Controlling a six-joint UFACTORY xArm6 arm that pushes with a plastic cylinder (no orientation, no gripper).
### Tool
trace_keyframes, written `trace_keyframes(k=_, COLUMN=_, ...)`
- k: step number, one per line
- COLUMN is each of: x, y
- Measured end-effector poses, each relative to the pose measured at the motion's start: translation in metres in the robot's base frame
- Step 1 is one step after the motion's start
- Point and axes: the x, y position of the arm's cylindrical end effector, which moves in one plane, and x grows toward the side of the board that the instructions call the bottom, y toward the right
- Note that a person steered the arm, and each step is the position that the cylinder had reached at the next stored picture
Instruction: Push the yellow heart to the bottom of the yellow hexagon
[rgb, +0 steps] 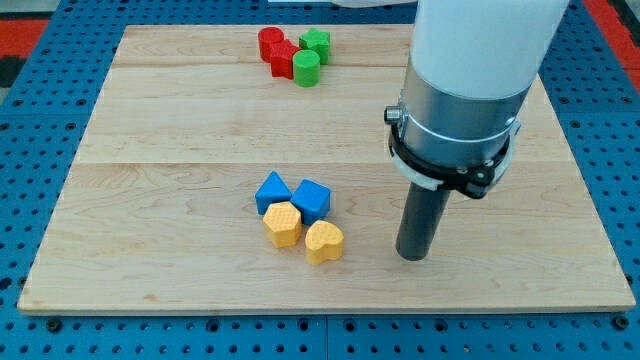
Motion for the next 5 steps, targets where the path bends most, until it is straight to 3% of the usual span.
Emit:
trace_keyframes(k=2, x=-0.007, y=-0.106)
trace_keyframes(k=5, x=-0.007, y=-0.063)
